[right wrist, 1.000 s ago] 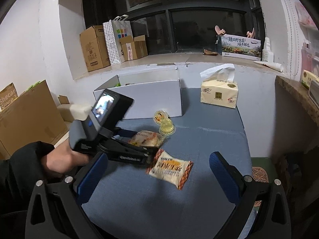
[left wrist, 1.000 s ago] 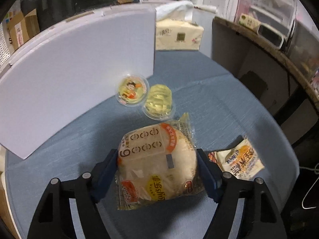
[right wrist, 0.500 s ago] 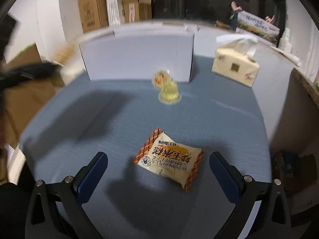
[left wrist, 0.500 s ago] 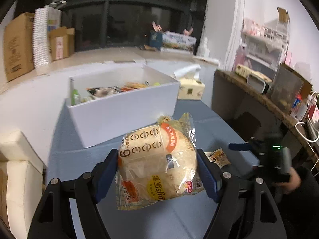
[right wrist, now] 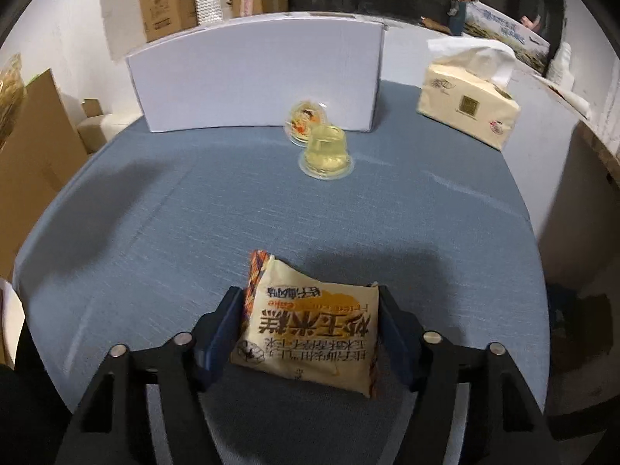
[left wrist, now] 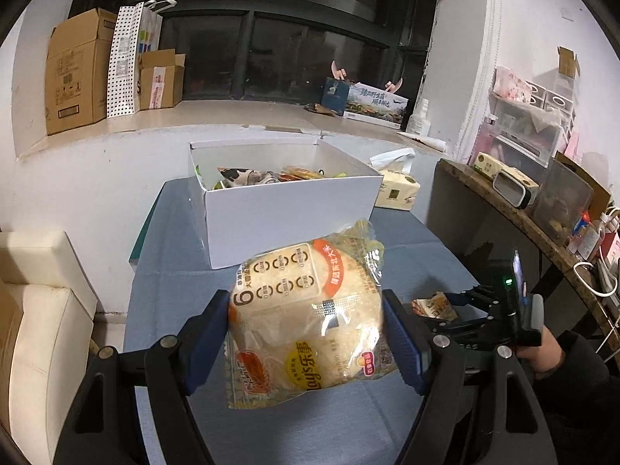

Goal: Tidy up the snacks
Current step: 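Grasp round cake with left tool while right tool grasps printed snack pack, drop both in box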

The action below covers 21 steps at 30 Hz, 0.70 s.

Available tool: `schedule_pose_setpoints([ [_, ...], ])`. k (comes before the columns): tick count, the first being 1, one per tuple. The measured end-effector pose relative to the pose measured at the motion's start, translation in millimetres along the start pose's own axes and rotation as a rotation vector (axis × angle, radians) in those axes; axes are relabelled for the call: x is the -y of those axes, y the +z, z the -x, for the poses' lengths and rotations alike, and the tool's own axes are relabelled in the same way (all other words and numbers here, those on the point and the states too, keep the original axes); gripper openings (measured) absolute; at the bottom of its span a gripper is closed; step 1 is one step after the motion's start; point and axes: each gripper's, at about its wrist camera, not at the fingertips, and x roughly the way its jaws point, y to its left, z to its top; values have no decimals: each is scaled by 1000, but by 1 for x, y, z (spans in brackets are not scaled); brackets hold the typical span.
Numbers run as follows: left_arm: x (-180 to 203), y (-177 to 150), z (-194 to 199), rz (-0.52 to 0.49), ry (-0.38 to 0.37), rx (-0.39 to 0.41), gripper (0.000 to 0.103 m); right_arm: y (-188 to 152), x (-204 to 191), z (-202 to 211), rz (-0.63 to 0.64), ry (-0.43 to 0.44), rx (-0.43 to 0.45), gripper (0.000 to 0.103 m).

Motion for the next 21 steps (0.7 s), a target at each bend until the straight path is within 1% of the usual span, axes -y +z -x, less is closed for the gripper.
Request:
schedule_pose_setpoints([
  [2, -2, 2, -1, 7, -9, 7, 80, 2, 0, 7, -7, 25, 29, 67],
  [5, -9, 15, -6, 21, -20, 26, 80, 15, -3, 27, -15, 32, 96, 67],
  [8, -17, 44, -14, 34, -25, 61, 80, 44, -1, 52, -52, 84, 181, 67],
  [9, -21, 58, -19, 42, -26, 72, 80, 55, 0, 58, -56, 99, 204, 67],
  [10, -24, 70, -24, 44, -33, 84, 80, 74, 1, 66, -59, 120, 242, 67],
  [12, -29, 97, -36, 32, -21, 105, 80, 101, 1, 74, -56, 138, 278, 67],
  [14, -35, 123, -55, 30, -13, 108, 80, 141, 1, 74, -50, 138, 321, 67],
  [16, -42, 146, -77, 28, -4, 99, 80, 180, 4, 65, -59, 141, 323, 67],
  [18, -49, 163, -100, 23, 18, 83, 80, 209, 6, 57, -63, 158, 310, 67],
  [21, -57, 180, -130, 28, 28, 57, 80, 256, 8, 28, -64, 122, 274, 67],
])
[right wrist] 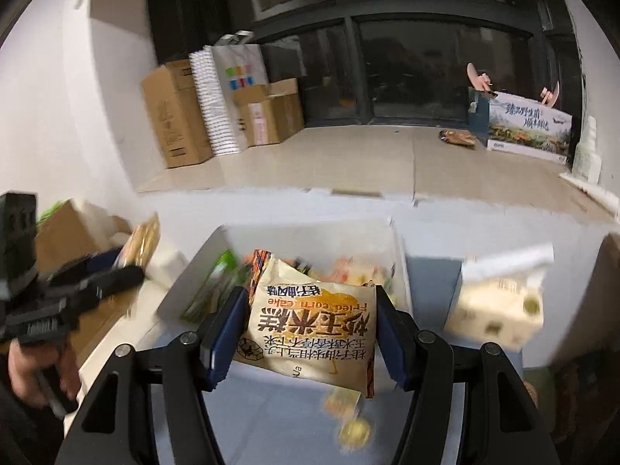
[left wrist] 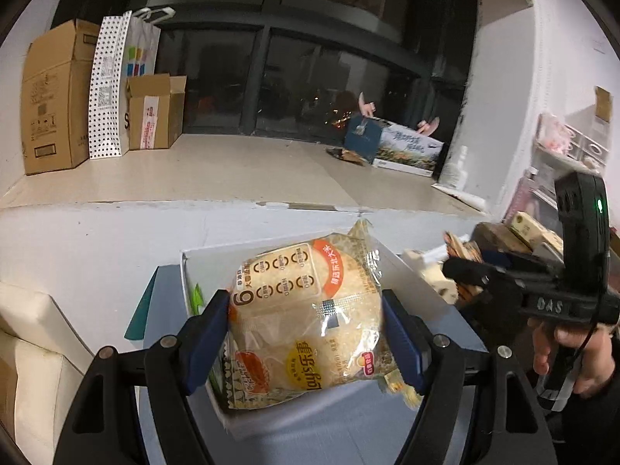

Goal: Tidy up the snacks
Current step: 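Grasp round cake with left tool while right tool grasps printed snack pack, drop both in box, then move both tools toward the two jelly cups beside the box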

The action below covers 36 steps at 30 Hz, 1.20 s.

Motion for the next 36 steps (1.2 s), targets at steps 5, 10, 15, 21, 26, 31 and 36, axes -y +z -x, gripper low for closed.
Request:
schedule_pose_setpoints([
  [5, -11, 4, -46, -5, 80, -107, 103, 33, 9, -48, -18, -29, -46, 94],
  [10, -22, -16, -48, 9, 64, -126, 103, 29, 17, -50, -56, -37, -9, 103],
  [15, -19, -21, -31, 5, 71, -105, 103, 17, 22, -35, -65, -47, 6, 103],
  [21, 1, -33, 15, -34, 44, -45, 103, -6, 16, 7, -50, 4, 61, 103],
  [26, 27, -59, 51, -79, 32, -23, 103, -50, 7, 51, -43, 28, 114, 103],
  [31, 47, -94, 75, -71, 12, -30, 103, -100, -4, 82, -17, 40, 119, 103],
  [36, 60, -129, 92, -27, -4, -48, 103, -149, -15, 98, 10, 29, 93, 103],
])
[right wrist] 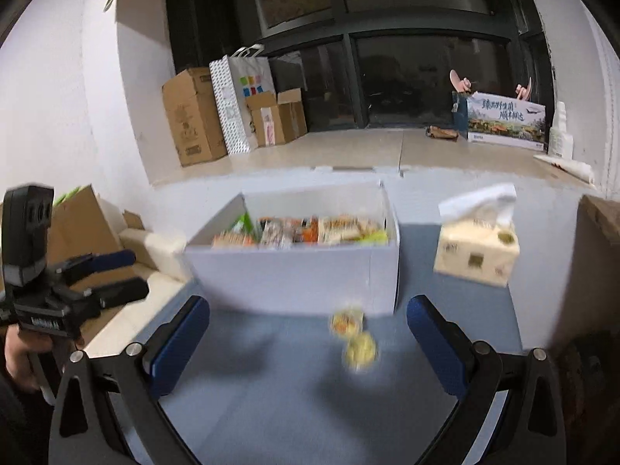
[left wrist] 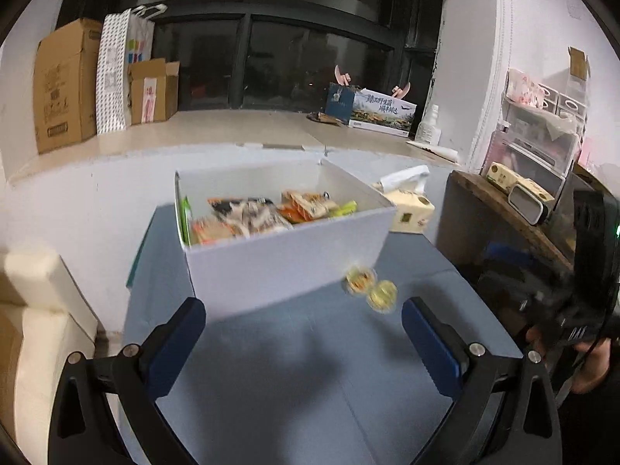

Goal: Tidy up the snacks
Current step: 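Move both tools toward the two jelly cups beside the box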

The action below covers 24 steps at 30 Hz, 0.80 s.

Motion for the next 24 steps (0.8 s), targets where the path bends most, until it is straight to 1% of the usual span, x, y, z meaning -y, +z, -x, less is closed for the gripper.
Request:
schedule_pose_setpoints([
  [4, 5, -15, 6, 29, -24, -13, 103, -30, -3, -2, 23, -14, -54, 103],
  [9, 7, -23, 11, 35, -15, -15, 103, -45, 1, -21, 29, -21, -109, 103],
  [10, 5, -24, 11, 37, -13, -15, 103, -46, 3, -25, 27, -12, -119, 103],
  [13, 2, -26, 12, 47, -5, -16, 103, -44, 5, -49, 40, -23, -162, 103],
  [18, -3, -34, 11, 59, 3, -31, 103, -36, 15, -98, 61, -72, -219, 103],
  [19, -5, -36, 10, 66, 6, -36, 103, -34, 20, -111, 53, -72, -231, 103],
  [21, -7, -39, 8, 76, 10, -49, 103, -34, 26, -128, 47, -100, -260, 103],
  [22, -9, -41, 7, 82, 13, -55, 103, -35, 32, -141, 31, -118, -300, 103],
  [24, -13, -44, 6, 93, 19, -61, 103, -37, 40, -151, -12, -108, -326, 102],
])
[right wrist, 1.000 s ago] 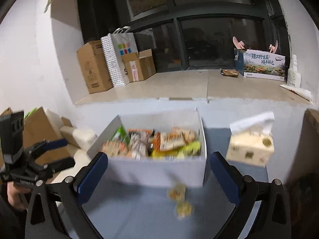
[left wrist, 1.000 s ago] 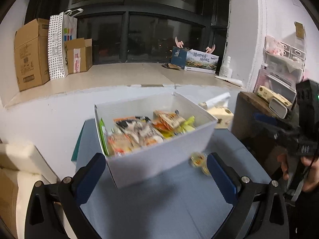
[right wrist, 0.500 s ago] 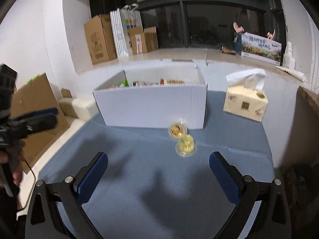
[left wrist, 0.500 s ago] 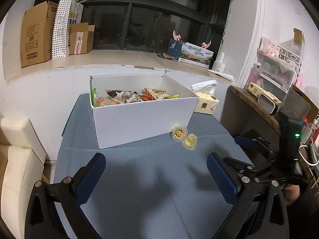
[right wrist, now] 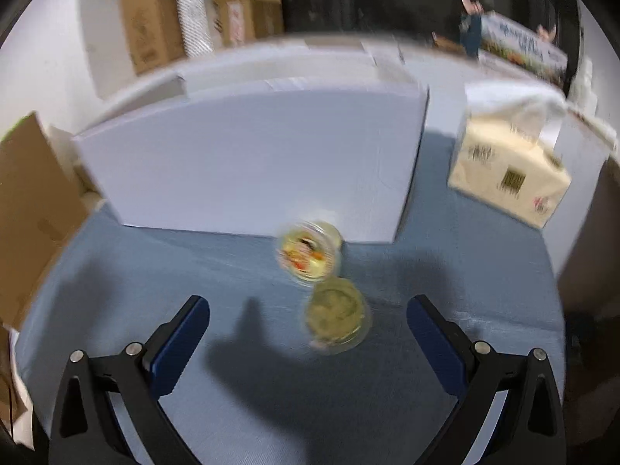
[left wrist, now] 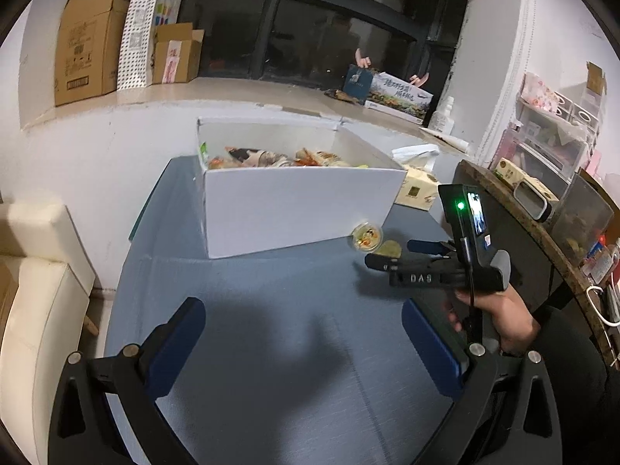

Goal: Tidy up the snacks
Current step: 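Move both tools toward the two jelly cups beside the box, then grasp clear jelly cup with right tool while left tool grasps the other jelly cup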

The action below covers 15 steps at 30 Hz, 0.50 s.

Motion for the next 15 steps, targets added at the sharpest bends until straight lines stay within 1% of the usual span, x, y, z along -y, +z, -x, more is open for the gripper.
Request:
schedule_pose_setpoints([
  [1, -2, -1, -1, 5, -2, -4, 103, 0, 3, -5, -18, 12, -18, 90],
  [2, -4, -2, -2, 11, 3, -6, 103, -1, 5, -8, -25, 7, -35, 53],
  [3, -5, -2, -3, 17, 6, -8, 103, -1, 6, -8, -26, -27, -39, 40],
  [4, -6, -2, -4, 21, 4, -12, 103, -2, 7, -5, -29, -27, -30, 40],
  [6, -6, -3, -6, 24, 6, -14, 103, -6, 7, -1, -23, 12, -29, 40],
  [9, 0, -1, -14, 8, 0, -27, 103, -16, 2, 12, 17, 4, -6, 40],
  [15, 22, 7, -46, -38, -26, -77, 103, -43, 9, 61, -39, 43, 64, 40],
])
